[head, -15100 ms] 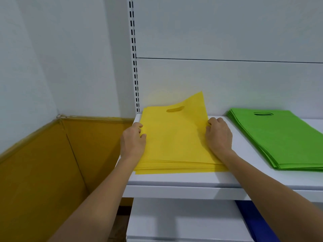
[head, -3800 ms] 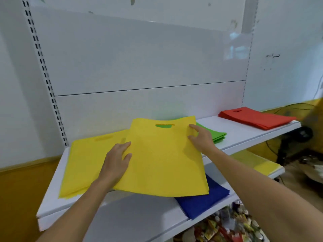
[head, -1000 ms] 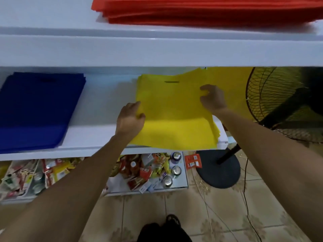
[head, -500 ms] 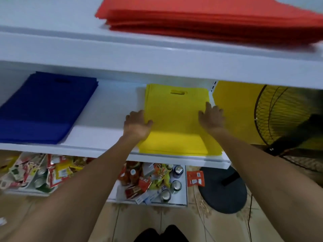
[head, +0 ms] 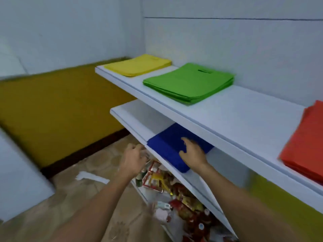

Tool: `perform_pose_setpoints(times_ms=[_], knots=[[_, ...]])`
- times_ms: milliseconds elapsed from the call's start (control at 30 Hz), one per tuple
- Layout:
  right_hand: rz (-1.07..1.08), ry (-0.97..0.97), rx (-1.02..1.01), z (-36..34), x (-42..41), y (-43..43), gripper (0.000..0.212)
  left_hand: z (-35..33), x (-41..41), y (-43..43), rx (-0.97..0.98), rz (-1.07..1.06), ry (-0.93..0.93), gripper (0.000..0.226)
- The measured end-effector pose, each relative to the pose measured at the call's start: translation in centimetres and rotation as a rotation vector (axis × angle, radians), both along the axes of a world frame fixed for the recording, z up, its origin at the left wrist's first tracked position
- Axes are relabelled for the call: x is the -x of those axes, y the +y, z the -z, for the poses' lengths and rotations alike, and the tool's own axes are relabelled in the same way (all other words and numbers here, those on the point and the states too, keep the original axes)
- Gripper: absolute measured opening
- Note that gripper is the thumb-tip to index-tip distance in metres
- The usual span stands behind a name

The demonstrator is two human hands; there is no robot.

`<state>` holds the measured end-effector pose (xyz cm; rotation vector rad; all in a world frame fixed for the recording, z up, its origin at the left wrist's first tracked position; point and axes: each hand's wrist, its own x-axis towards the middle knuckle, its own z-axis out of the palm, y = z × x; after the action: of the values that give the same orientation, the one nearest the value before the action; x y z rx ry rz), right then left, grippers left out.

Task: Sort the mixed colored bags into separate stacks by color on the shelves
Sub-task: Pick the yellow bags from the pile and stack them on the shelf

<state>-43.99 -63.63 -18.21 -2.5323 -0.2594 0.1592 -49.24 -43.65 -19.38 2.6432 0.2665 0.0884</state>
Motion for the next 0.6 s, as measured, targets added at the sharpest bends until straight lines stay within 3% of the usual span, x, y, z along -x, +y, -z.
perform_pose_setpoints(times_ms=[300,600], knots=[[-0.415,-0.192,-0.109,-7.8,-2.3,24.2,0.057,-9.5,5.4,23.2,-0.111,-0.385,-0.162,0.048],[-0.401,-0.305,-0.151,-12.0,-7.1,32.5,0.058,-11.9,1.5,30.3,-0.072,-0.361,-0.248,0.047]])
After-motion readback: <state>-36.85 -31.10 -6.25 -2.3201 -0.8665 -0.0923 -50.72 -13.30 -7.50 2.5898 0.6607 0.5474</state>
